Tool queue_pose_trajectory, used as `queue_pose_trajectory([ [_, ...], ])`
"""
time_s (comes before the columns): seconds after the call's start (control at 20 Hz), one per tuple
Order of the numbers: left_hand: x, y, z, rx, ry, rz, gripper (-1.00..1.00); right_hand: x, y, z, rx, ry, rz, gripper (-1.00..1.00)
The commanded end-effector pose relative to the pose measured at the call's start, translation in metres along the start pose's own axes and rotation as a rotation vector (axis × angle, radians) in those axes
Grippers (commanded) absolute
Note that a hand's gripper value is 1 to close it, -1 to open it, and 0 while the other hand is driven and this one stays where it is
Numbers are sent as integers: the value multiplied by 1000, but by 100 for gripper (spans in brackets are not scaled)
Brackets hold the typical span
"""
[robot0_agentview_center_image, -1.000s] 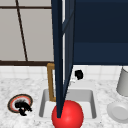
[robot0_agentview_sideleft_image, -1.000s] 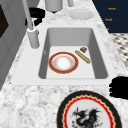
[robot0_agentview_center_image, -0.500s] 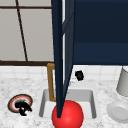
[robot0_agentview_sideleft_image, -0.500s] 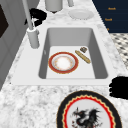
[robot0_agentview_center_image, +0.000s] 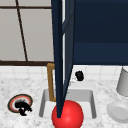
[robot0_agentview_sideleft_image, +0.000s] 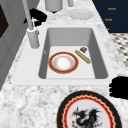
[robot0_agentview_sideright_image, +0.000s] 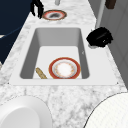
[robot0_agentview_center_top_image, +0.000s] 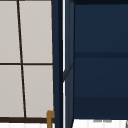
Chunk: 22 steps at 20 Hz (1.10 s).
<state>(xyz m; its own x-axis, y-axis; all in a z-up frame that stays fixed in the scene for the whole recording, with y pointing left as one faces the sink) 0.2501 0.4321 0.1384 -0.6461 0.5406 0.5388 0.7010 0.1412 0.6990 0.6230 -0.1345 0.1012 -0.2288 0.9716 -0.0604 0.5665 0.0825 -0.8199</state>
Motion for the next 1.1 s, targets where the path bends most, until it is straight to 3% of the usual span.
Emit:
queue_pose_trajectory([
  [0.0,0,0,0,0,0,0,0,-3,17,16,39,22,-37,100],
  [1.05,0,0,0,0,0,0,0,-2,30,23,-103,68,-46,100],
])
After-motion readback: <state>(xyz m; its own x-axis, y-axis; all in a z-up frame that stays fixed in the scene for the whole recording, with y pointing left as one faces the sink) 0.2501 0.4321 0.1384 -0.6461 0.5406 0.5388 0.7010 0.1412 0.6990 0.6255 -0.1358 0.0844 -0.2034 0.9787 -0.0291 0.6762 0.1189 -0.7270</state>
